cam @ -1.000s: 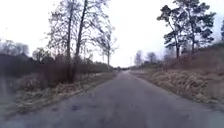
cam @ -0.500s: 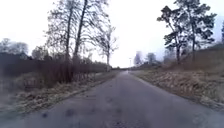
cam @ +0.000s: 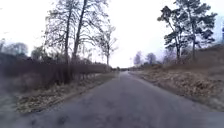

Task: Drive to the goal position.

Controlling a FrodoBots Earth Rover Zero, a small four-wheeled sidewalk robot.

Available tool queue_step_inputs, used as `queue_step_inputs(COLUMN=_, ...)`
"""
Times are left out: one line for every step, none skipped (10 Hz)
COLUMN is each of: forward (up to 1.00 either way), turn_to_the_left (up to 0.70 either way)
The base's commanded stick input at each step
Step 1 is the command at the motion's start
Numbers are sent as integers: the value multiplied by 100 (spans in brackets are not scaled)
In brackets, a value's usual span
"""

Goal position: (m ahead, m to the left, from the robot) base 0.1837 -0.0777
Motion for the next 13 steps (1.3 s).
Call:
queue_step_inputs(forward=50, turn_to_the_left=-27)
queue_step_inputs(forward=50, turn_to_the_left=-7)
queue_step_inputs(forward=50, turn_to_the_left=1)
queue_step_inputs(forward=50, turn_to_the_left=1)
queue_step_inputs(forward=50, turn_to_the_left=1)
queue_step_inputs(forward=50, turn_to_the_left=1)
queue_step_inputs(forward=50, turn_to_the_left=1)
queue_step_inputs(forward=50, turn_to_the_left=1)
queue_step_inputs(forward=50, turn_to_the_left=1)
queue_step_inputs(forward=50, turn_to_the_left=1)
queue_step_inputs(forward=50, turn_to_the_left=1)
queue_step_inputs(forward=50, turn_to_the_left=1)
queue_step_inputs(forward=50, turn_to_the_left=1)
